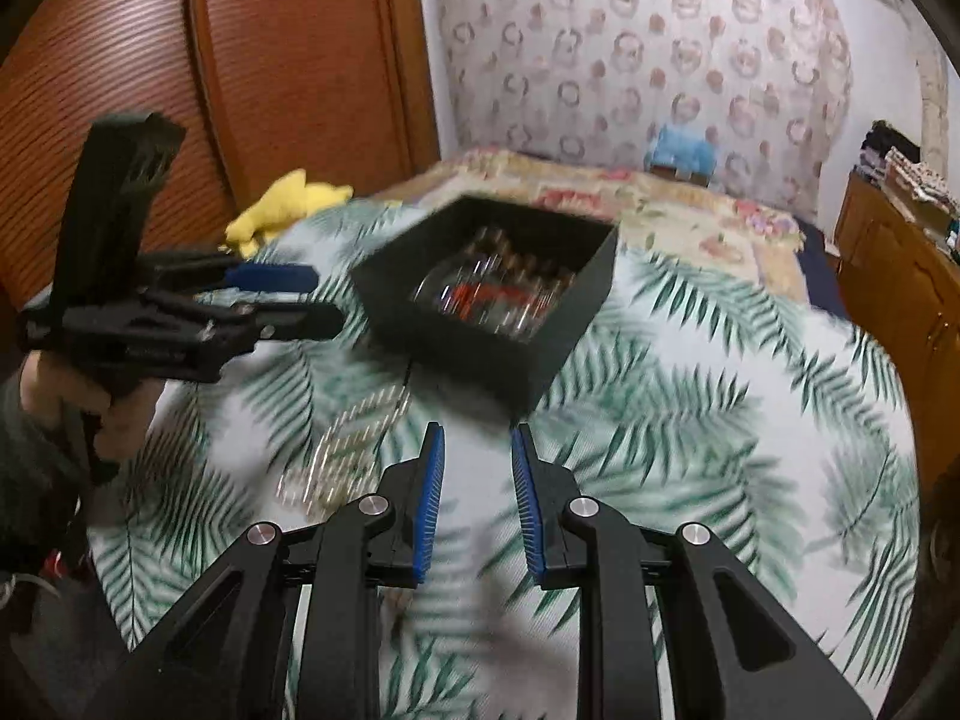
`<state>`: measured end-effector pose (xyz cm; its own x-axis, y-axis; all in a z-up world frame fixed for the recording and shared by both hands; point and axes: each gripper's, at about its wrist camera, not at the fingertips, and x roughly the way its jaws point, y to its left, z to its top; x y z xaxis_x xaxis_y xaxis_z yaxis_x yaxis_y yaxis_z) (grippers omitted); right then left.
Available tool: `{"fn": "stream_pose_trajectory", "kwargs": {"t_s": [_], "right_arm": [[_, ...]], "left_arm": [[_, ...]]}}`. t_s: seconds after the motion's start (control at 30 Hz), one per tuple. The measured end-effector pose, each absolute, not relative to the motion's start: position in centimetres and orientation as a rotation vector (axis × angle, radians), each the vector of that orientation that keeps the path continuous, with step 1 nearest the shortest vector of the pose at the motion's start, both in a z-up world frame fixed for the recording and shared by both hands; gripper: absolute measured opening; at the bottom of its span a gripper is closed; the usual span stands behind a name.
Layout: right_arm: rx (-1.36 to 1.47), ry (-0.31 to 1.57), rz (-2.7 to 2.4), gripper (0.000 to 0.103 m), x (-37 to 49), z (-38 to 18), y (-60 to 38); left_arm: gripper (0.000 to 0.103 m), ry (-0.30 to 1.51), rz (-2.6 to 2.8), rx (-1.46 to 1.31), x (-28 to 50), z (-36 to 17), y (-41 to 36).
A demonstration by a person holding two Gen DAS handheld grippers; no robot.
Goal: Organize jewelry
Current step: 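Withdraw both tools from the box to the pearl necklace and gold ring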
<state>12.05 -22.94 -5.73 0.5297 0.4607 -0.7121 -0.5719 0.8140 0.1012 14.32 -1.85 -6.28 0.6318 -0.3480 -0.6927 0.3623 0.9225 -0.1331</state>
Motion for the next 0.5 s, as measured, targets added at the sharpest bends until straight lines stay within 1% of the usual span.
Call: {"fn": "stream_pose_trajectory", "kwargs": {"t_s": [0.27, 0.5], "right_arm": [[-0.17, 0.861, 0.654, 0.025, 10.0, -7.6, -21.9], [-0.197, 0.885, 0.682, 0.025, 9.2, -8.1, -21.3]], "left_arm": [[0.064, 0.837, -0.404, 0.039, 12.9, -8.2, -2.6], [0.064, 0.854, -0.42, 0.058, 12.4, -8.6, -3.7]]}}
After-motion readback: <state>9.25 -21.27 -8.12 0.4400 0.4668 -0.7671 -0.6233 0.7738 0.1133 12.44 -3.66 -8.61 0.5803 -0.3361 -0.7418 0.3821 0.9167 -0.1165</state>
